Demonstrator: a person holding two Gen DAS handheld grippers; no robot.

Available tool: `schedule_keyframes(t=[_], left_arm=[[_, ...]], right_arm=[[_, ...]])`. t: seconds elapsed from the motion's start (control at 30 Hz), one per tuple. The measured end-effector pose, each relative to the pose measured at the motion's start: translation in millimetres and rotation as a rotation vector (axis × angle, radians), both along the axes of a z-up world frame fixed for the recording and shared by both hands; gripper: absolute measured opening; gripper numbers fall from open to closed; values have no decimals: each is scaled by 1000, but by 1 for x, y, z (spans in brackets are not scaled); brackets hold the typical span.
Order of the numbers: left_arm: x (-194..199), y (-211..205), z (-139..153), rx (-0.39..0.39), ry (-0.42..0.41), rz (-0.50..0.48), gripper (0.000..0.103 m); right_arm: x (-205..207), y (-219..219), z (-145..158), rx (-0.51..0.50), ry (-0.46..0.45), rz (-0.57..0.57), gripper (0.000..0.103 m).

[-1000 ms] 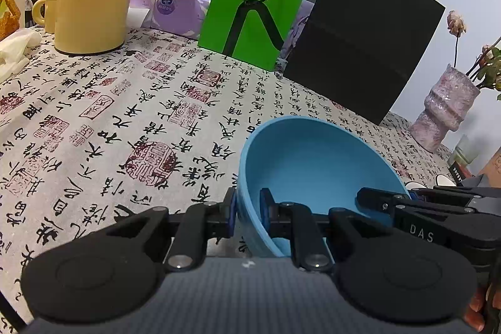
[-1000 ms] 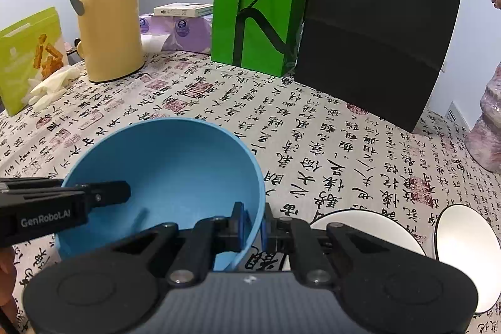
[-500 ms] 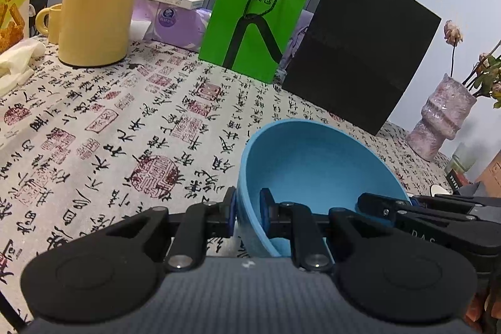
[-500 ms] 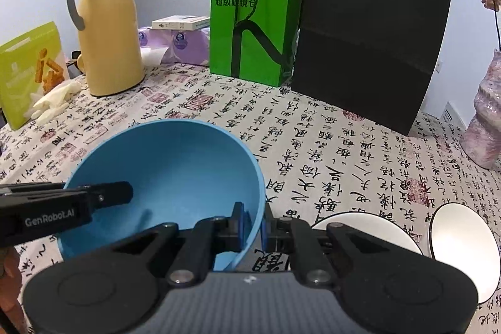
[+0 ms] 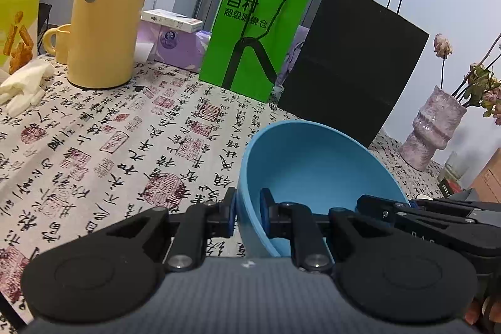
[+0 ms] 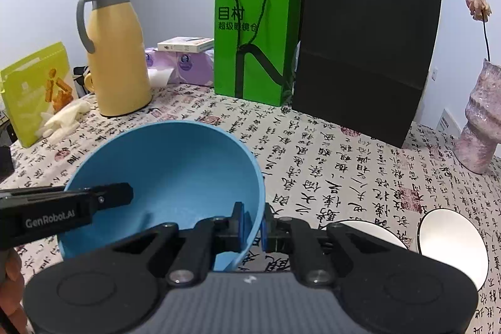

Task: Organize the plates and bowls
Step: 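Lift the blue bowl off the table with both tools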

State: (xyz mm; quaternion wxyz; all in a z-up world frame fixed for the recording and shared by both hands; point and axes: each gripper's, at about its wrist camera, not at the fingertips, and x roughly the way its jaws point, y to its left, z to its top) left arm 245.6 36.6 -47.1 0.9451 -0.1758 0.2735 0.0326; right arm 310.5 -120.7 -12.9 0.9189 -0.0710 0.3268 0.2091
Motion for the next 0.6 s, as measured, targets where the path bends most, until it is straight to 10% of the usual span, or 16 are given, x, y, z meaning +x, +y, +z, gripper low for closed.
schedule_keyframes(t=[0.6], left_arm=[[-42,23,19,15,-31,38,16]], right_arm=[[-34,24,18,23,-30,35,10]])
